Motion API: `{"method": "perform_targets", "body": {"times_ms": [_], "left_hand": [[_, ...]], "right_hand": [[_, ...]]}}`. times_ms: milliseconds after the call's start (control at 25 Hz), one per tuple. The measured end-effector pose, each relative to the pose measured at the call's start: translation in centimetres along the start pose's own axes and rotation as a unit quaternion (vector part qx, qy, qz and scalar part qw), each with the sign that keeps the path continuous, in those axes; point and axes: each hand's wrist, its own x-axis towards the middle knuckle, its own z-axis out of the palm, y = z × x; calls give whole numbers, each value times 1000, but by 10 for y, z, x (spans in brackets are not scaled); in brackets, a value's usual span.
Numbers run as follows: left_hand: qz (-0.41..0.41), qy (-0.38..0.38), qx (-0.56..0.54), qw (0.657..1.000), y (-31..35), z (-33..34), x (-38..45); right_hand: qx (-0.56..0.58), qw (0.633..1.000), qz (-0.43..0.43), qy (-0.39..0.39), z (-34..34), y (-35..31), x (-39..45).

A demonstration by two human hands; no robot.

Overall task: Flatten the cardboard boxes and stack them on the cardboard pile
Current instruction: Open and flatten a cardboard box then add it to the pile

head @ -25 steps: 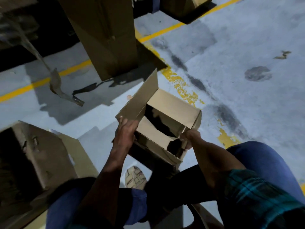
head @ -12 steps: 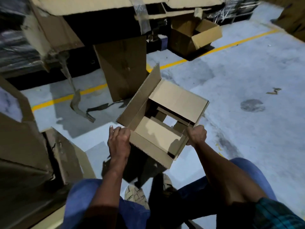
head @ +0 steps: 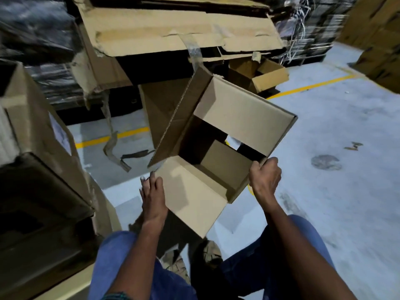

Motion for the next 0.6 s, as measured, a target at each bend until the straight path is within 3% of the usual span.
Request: {"method": "perform_targets", "body": {"times_ms": [160,240,320,400,520,600], "left_hand": [[-69,-278,-7,958,12,-6,-15],[-132,-339,-152,919,20,-12,-20],[-219,-307,-355,856,23,-23,-21],[-280,-272,-459,798,15,-17,-15],[-329,-257,-492,764,11,1,-10],[-361,-209,-512,751,24,-10,-20]], "right_hand": [[8,999,-15,-28,-5,0,-8],[16,998,-15,-60,-6,-2,-11],[21,994,0,-110,-5,-5,-15],[18,987,14,-161,-4,-8,-22],[15,972,25,-232,3,-6,-43],[11,963,26,-270,5,-6,-60]]}}
